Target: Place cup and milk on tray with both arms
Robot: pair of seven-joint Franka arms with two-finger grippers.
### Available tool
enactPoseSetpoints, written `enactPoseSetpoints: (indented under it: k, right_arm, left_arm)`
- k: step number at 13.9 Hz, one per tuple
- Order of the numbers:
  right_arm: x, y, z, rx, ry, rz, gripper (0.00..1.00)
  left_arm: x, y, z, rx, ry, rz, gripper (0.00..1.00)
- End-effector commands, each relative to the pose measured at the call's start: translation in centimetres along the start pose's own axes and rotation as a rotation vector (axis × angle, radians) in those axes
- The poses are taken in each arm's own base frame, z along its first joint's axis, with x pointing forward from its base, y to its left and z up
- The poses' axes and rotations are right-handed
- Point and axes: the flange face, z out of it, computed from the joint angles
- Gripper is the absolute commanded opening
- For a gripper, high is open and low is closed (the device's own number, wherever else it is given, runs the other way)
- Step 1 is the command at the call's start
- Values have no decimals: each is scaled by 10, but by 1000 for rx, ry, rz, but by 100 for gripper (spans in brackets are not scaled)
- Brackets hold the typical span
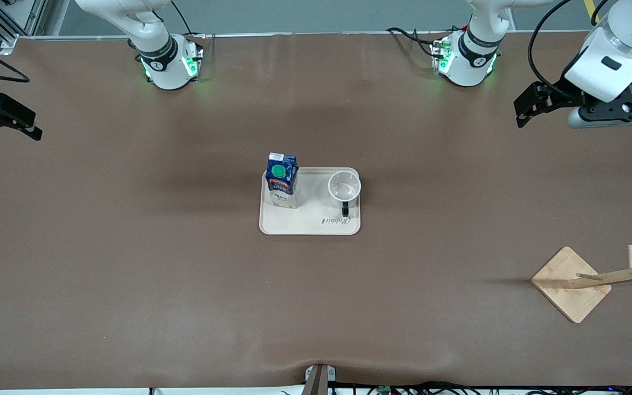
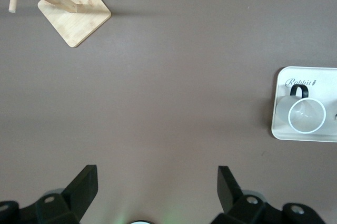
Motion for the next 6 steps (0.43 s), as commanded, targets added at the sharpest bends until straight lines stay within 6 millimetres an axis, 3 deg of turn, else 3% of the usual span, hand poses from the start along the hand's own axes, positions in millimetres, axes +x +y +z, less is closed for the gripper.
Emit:
enactPoseSetpoints:
  k: [1,6]
  right_arm:
    - [-7,4,5,-3,-22,-3,100]
    - [-7,5,6,-3,-22,-1,100]
  left_arm:
    - [-3,-12,-13,-3,28,7,100]
    - [0,-23,-12,-3,27,25,100]
